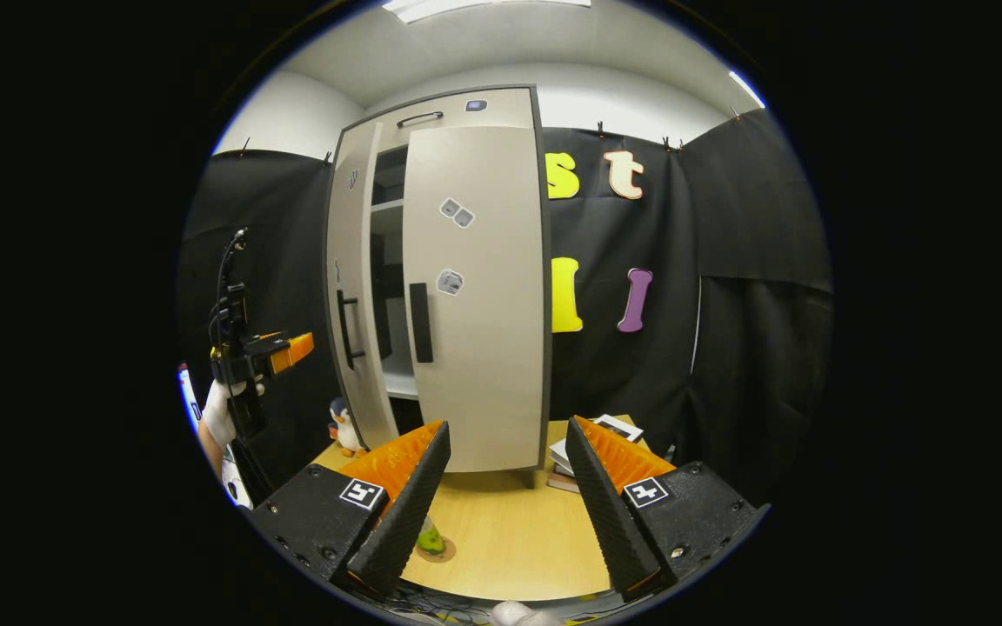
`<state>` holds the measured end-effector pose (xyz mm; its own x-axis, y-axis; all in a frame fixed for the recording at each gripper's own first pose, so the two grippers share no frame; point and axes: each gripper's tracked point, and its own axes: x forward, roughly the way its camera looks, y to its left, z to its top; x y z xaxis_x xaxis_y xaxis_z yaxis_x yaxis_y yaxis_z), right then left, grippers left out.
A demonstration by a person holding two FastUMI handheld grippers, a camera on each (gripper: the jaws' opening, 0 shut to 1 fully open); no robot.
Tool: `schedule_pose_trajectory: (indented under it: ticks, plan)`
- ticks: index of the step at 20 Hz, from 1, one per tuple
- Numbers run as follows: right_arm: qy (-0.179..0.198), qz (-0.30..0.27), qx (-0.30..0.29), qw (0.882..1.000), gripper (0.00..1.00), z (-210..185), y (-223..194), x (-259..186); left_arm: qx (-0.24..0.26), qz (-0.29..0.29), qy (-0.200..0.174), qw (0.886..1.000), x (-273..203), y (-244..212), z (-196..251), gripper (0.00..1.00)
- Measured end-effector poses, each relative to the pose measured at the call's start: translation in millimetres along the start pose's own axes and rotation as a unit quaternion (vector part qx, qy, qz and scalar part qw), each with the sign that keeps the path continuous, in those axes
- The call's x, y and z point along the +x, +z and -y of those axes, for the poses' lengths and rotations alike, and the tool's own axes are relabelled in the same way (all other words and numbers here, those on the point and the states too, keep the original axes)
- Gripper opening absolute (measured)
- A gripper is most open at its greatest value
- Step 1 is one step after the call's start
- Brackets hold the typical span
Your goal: Grasp the bottle in the cabinet with the left hand and place it on the coaster, then close the right door with the right hand and the left door with the left hand.
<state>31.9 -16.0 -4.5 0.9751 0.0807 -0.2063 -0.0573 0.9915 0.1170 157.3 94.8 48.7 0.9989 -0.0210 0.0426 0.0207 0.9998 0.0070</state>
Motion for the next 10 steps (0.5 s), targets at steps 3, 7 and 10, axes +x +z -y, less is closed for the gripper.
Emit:
schedule_pose_trajectory:
  ticks: [3, 7, 10]
  plan:
    - [0.010, 0.005, -0.002, 1.000, 0.82, -12.4, 2.6, 5.4, 0.002, 0.007, -0.004, 1.000, -19.5, 7.9, -0.3, 0.96]
    - [0.019, 0.011, 0.006, 1.000, 0.82, -23.0, -0.7, 13.3, 0.017, 0.013, 0.010, 1.000, -50.8, 10.2, -10.8, 0.96]
    - [0.015, 0.013, 0.008, 1.000, 0.82, -25.0, -2.7, 19.7, 0.025, 0.004, 0.026, 0.999, -75.7, -1.8, -19.0, 0.96]
